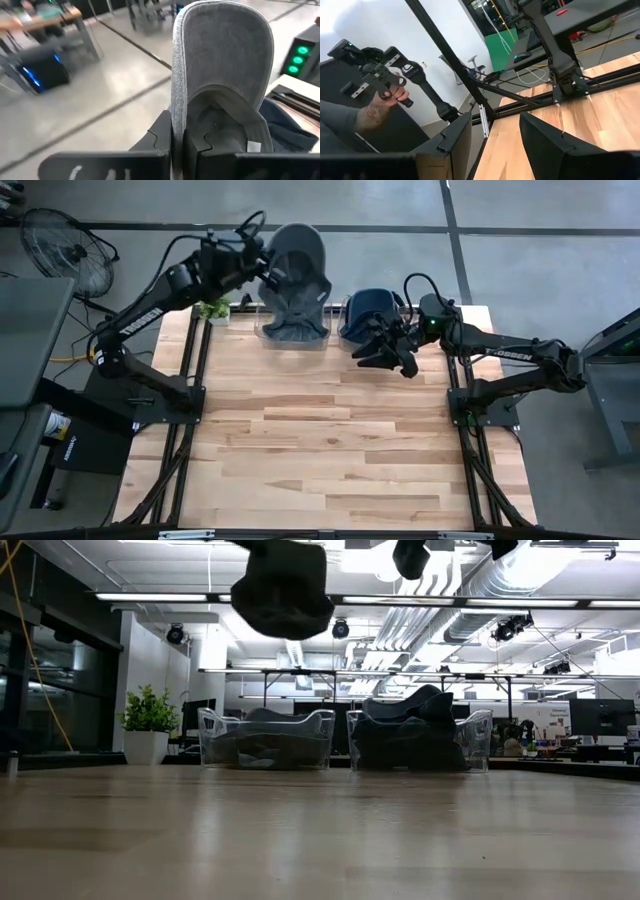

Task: Pick & Place hat
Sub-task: Put the gray cap into the left transparent bin

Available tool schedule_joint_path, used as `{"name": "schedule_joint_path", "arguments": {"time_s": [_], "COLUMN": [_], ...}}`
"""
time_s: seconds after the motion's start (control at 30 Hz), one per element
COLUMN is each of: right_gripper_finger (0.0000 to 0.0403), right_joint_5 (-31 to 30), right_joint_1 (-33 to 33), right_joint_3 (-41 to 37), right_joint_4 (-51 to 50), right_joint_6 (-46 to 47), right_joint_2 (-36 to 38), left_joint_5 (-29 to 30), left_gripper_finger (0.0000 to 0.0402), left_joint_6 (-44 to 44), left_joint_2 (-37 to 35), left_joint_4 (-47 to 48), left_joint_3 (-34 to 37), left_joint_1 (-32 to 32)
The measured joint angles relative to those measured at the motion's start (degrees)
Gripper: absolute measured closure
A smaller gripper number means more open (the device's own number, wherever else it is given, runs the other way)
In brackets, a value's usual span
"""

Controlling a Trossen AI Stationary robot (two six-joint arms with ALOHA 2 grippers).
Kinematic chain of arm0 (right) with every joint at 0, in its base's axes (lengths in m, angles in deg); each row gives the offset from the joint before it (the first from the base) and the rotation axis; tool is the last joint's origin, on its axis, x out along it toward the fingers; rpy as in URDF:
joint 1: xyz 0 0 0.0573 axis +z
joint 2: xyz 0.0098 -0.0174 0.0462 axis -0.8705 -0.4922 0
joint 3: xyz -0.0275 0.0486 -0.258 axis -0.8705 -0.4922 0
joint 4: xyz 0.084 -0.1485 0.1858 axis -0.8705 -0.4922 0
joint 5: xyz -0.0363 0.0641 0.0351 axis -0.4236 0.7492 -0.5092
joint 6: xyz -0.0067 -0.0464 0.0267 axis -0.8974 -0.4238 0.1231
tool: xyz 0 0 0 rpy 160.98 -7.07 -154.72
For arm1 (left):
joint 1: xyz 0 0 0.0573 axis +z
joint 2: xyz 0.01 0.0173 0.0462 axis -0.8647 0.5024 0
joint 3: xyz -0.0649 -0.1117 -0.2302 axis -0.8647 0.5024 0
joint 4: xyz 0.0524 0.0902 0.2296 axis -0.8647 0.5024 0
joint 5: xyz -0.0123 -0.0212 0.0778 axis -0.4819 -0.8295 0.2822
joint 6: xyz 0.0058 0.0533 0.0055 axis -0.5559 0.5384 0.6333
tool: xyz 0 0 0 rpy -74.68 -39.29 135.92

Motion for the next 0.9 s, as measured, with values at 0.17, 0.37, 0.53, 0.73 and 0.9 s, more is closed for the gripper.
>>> {"name": "schedule_joint_path", "arguments": {"time_s": [0.17,0.37,0.53,0.73,0.9], "right_gripper_finger": [0.0242,0.0242,0.0242,0.0242,0.0242], "right_joint_5": [-3.6,-11.5,-17.5,-21.5,-24.8], "right_joint_1": [0.0,0.0,0.0,0.0,0.0], "right_joint_3": [0.0,0.0,0.0,0.0,0.0], "right_joint_4": [-0.1,-0.2,-0.3,-0.4,-0.6], "right_joint_6": [-0.3,0.2,0.4,1.9,1.9], "right_joint_2": [0.0,0.1,0.2,0.2,0.2], "left_joint_5": [-8.1,-18.5,-28.4,-37.5,-38.6], "left_gripper_finger": [0.0397,0.0397,0.0397,0.0397,0.0397], "left_joint_6": [-0.6,-0.5,-0.1,0.9,1.3], "left_joint_2": [0.0,0.0,0.0,0.0,0.0], "left_joint_4": [0.3,-1.3,-7.1,-13.8,-14.8], "left_joint_3": [1.7,6.5,12.5,20.4,25.8], "left_joint_1": [6.9,14.7,20.1,23.8,24.3]}}
